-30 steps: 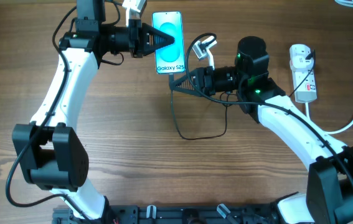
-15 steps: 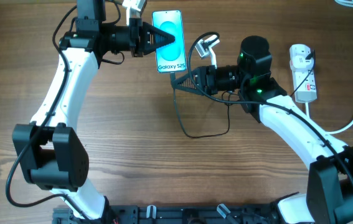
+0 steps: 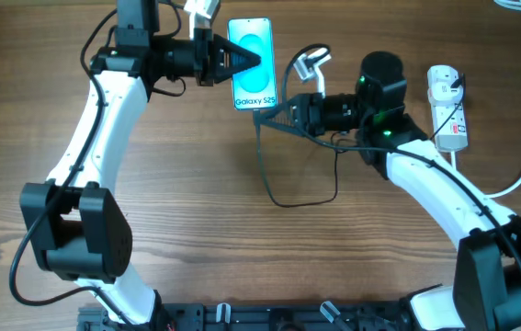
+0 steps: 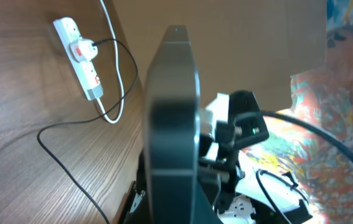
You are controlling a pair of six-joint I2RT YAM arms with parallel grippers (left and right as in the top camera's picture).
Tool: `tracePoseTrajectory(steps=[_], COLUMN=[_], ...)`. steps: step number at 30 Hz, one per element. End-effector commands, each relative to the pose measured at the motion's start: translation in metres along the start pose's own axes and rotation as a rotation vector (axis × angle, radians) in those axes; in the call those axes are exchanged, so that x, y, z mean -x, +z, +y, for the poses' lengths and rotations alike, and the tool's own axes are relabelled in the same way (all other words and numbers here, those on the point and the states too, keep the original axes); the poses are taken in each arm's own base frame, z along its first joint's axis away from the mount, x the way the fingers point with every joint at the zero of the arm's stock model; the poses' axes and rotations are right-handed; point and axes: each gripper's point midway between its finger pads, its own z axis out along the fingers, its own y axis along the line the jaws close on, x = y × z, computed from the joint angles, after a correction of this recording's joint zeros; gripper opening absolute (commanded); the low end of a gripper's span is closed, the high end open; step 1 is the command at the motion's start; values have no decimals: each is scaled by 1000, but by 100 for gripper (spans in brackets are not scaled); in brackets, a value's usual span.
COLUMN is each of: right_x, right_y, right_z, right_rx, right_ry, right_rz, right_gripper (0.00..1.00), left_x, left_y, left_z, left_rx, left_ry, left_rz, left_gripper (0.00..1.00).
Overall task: Plug charger to phone and switch on socket
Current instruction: 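Lower the connected phone onto the table with both grippers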
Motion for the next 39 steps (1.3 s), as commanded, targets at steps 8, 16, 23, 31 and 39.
tracePoseTrajectory(steps=[8,16,23,31,39], right_x=[12,33,14,-5,-11], right_y=[-12,-46,-62,-69,-72], right_z=[-12,-39,-101,-124,-129], right_rx=[-29,-139,-412,-533,-565], right_ry=[-36,-9,134,191,203], right_rz=[-42,-159,-198,-173,-159], right_gripper=[48,70,71,71,71], left_x=[-4,-10,-45,-58,-63], left_y=[-8,-6,-19,-4,2], left_z=[-19,39,135,201,235], left_rx=[-55,142,476,547,552], left_ry=[26,-57,-234,-305,-360], left_rz=[17,-50,-87,-46,-40], left_gripper=[4,4,4,4,4])
